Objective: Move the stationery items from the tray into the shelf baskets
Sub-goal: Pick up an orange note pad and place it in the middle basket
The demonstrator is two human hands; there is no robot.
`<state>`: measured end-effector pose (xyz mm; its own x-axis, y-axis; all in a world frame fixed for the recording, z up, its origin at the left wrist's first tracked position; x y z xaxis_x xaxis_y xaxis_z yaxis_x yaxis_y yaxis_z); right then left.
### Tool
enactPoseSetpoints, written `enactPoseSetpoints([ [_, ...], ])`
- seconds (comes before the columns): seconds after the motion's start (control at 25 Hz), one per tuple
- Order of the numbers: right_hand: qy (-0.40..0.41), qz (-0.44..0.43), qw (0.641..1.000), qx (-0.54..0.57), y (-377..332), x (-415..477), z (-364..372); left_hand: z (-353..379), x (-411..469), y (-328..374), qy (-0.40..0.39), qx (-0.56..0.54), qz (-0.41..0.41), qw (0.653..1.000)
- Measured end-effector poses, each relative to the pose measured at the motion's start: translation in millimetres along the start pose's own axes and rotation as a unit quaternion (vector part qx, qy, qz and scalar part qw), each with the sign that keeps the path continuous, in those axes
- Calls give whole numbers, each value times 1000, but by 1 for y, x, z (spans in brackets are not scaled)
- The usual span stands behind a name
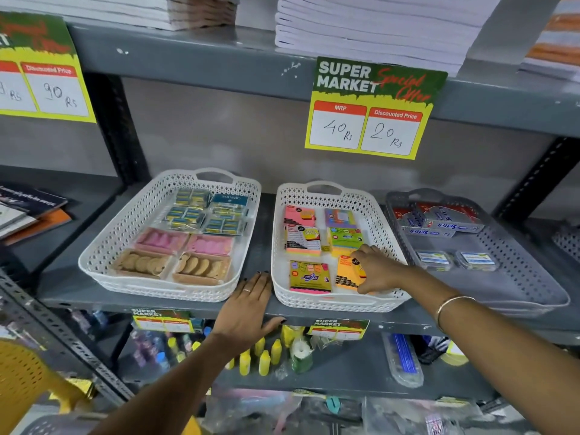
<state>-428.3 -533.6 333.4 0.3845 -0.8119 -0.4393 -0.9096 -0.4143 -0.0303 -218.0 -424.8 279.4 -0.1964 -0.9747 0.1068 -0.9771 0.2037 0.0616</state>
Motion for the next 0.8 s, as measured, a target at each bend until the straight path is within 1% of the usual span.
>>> enactPoseSetpoints([
  [0.28, -29, -19, 999, -23, 0, 3, 11, -2, -1, 1, 6, -11, 7, 1000],
  [0.44, -40, -16, 998, -37, 0, 4, 15, -1, -1, 1, -6, -19, 9, 1000],
  [0.6, -63, -6, 998, -23, -1, 0, 13, -6, -2, 3, 17, -21, 16, 1000],
  [0.68, -43, -18, 999, 5, -12, -5, -3, -8, -3, 3, 24, -14, 18, 999],
  [0.8, 38, -78, 996, 19, -55, -14, -46, -11, -5, 4, 30, -11, 15, 999],
])
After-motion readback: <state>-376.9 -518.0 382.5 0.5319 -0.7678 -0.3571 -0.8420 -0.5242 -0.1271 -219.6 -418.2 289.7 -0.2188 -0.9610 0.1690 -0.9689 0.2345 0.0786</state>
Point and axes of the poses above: each hand's wrist, its own x-axis towards the middle knuckle, its own z-axis out of the palm, y = z × x, the point moved 9 cm from there along x, towards the middle knuckle, and after that the axes turned 5 degrees about -y, right-handed, at the moved point
